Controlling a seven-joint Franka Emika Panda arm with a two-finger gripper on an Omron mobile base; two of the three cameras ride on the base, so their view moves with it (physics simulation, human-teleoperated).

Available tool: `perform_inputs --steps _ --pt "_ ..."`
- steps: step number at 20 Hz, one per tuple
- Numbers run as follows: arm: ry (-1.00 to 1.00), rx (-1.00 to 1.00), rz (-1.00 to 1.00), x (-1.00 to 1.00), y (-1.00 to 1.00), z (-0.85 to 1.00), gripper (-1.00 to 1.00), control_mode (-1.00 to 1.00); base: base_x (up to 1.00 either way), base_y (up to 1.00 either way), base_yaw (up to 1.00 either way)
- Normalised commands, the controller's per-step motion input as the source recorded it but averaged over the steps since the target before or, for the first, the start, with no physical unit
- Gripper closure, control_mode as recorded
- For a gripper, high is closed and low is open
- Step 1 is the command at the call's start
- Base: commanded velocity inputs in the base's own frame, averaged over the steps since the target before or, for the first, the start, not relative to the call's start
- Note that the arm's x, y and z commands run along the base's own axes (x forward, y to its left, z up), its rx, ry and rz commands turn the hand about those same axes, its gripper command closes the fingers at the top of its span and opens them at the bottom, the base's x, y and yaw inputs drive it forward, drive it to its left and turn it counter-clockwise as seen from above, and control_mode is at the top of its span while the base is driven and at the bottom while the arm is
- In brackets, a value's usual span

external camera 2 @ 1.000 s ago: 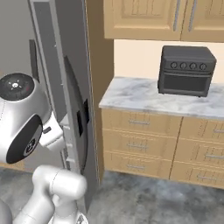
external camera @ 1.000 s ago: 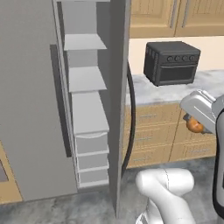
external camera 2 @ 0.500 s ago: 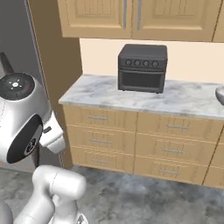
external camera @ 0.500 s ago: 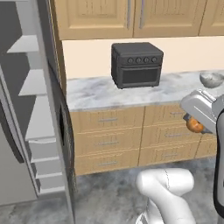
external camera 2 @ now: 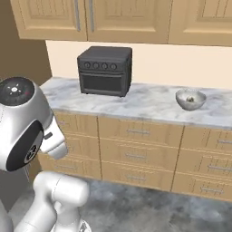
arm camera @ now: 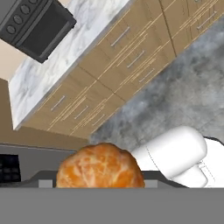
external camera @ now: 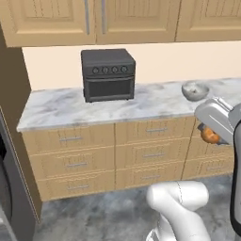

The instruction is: Take the tangerine, pear, and garlic from the freezer and place them in the bowl on the counter.

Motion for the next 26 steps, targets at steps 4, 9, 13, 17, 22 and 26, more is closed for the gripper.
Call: perform_inputs --steps 4,9,13,17,22,26 --pt "0.00 0.00 0.00 0.00 0.00 0.00 1.00 1.00 0.72 -1.00 0.01" --pt "0.00 0.00 0.00 0.00 0.00 0.00 1.00 1.00 0.61 -0.95 0.00" --pt "0.00 0.00 0.00 0.00 0.00 0.00 1.00 1.00 0.69 -0.67 0.00" --pt "0.00 0.00 0.00 0.00 0.00 0.00 1.00 1.00 0.93 -0.34 0.00" --pt "0.00 0.00 0.00 0.00 0.00 0.00 1.00 1.00 0.86 -0.39 0.00" --pt "0.00 0.00 0.00 0.00 0.00 0.00 1.00 1.00 0.10 -0.82 0.06"
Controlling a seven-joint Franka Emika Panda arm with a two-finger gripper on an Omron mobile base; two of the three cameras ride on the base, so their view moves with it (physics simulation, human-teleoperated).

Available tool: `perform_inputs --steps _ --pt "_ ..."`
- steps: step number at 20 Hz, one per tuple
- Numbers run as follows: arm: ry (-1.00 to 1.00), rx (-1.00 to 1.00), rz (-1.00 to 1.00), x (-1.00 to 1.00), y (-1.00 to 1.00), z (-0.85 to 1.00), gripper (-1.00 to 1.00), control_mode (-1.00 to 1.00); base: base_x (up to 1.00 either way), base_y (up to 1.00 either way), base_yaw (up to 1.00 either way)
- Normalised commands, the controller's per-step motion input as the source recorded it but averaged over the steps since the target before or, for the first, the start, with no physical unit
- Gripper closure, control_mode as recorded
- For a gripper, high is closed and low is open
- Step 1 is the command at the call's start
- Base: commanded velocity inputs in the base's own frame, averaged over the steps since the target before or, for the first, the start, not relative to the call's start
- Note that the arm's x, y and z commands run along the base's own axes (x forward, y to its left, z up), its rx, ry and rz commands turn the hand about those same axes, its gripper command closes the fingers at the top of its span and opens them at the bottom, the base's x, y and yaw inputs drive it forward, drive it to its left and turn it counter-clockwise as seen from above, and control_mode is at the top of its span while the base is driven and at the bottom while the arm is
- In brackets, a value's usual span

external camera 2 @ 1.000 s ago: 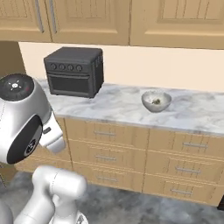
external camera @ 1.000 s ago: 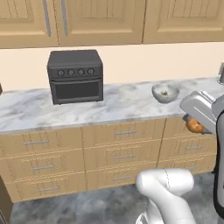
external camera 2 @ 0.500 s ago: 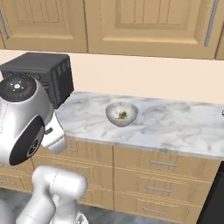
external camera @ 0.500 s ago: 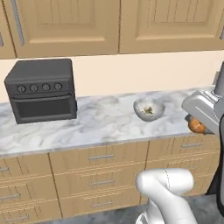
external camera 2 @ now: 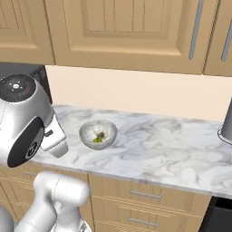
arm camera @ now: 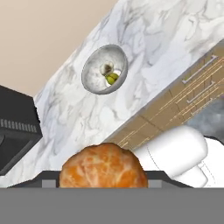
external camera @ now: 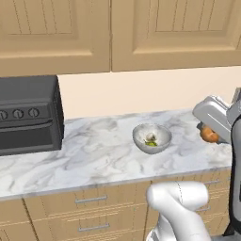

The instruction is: Take the tangerine, pear, and garlic from the freezer and place them in the bowl on the counter.

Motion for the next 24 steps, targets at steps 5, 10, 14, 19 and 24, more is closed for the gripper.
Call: perform_inputs --steps 5,10,14,19,24 --pt "0.00 0.00 0.00 0.00 0.00 0.00 1.00 1.00 0.67 -0.06 0.00" --pt "0.00 0.00 0.00 0.00 0.00 0.00 1.00 1.00 0.45 -0.07 0.00" --pt "0.00 0.00 0.00 0.09 0.00 -0.06 1.00 -1.00 0.05 0.00 0.00" --pt "-0.03 -0.02 0.00 0.40 -0.01 -0.68 1.00 -1.00 0.00 0.00 0.00" --pt "0.07 0.00 0.02 0.54 -0.03 -0.52 1.00 -1.00 0.00 0.00 0.00"
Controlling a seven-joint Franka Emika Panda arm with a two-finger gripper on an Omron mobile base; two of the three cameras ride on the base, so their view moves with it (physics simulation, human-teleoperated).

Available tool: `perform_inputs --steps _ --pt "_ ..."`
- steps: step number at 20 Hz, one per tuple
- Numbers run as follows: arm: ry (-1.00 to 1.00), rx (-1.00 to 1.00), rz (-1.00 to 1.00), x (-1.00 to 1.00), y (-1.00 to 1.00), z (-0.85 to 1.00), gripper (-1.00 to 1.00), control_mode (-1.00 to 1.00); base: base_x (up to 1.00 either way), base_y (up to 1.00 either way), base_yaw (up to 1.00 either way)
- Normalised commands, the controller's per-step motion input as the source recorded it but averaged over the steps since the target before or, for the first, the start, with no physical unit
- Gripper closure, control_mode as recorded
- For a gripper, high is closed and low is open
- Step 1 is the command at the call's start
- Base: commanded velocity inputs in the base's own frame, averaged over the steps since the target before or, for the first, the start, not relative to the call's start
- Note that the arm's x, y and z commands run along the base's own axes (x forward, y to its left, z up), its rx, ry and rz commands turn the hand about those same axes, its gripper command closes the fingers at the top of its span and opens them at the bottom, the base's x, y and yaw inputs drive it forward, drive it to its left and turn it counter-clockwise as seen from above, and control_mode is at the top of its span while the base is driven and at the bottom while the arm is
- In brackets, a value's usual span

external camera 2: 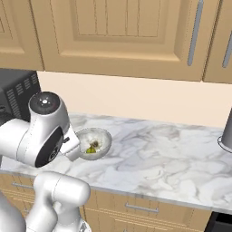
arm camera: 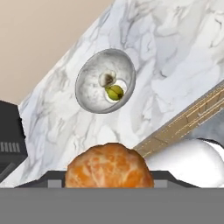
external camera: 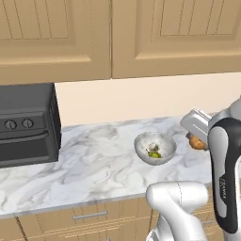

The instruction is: Take the tangerine, pear, and garlic from the freezer and place them in the bowl on the counter.

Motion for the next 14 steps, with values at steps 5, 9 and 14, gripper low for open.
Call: perform_inputs --steps 5,9,14 --pt "0.12 0.00 0.00 0.64 0.00 -0.28 1.00 -1.00 0.00 0.00 0.00" --pt "0.06 0.00 0.00 0.48 0.00 -0.36 1.00 -1.00 0.00 0.00 0.00" --pt "0.01 0.00 0.03 0.29 0.00 -0.42 1.00 -1.00 0.00 0.00 0.00"
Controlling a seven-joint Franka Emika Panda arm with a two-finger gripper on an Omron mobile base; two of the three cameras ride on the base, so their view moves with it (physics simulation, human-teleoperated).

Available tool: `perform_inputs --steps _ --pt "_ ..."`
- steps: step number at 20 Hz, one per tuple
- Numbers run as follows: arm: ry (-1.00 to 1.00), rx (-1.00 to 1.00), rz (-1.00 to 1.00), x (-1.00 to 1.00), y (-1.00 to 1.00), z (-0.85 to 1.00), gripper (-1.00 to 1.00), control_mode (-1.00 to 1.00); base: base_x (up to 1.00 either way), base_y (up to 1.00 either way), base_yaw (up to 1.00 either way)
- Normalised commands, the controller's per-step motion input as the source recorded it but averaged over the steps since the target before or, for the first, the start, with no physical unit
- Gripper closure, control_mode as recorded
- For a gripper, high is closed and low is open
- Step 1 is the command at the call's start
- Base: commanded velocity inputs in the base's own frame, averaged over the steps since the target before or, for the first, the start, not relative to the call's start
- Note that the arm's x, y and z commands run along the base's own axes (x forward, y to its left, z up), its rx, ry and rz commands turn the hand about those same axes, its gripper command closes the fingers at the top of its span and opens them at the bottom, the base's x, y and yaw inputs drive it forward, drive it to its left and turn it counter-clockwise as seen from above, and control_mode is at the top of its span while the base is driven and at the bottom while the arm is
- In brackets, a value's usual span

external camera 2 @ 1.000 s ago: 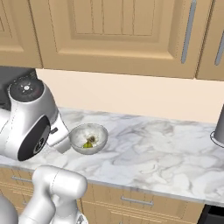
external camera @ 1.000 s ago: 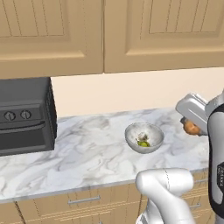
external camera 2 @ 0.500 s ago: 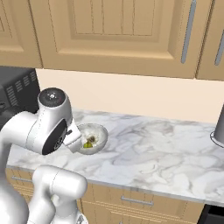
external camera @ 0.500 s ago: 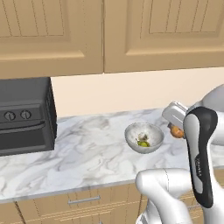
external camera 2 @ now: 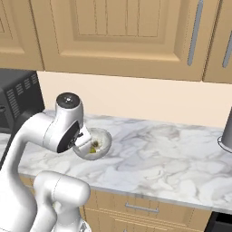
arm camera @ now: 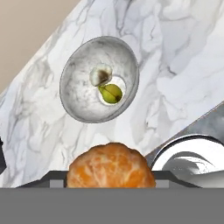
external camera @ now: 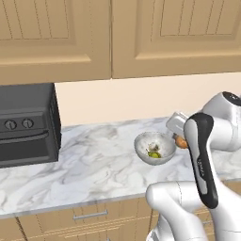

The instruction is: Take the tangerine, pear, and garlic from the freezer and place them in the bowl on the counter.

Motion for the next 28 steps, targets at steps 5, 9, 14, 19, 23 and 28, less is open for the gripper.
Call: perform_inputs --steps 5,9,14,19,23,28 --pt "0.08 0.00 0.01 0.30 0.00 -0.21 1.00 -1.00 0.00 0.00 0.00" --pt "0.13 0.00 0.00 0.42 0.00 -0.26 1.00 -1.00 0.00 0.00 0.00" --pt "0.07 0.00 0.00 0.45 0.00 -0.35 1.00 -1.00 0.00 0.00 0.00" --pt "0.06 -0.02 0.00 0.44 0.06 -0.25 1.00 -1.00 0.00 0.00 0.00" --pt "0.05 -0.06 0.00 0.46 0.01 -0.38 1.00 -1.00 0.00 0.00 0.00" --pt "0.03 -0.05 0.00 0.41 0.00 -0.36 1.00 -1.00 0.00 0.00 0.00"
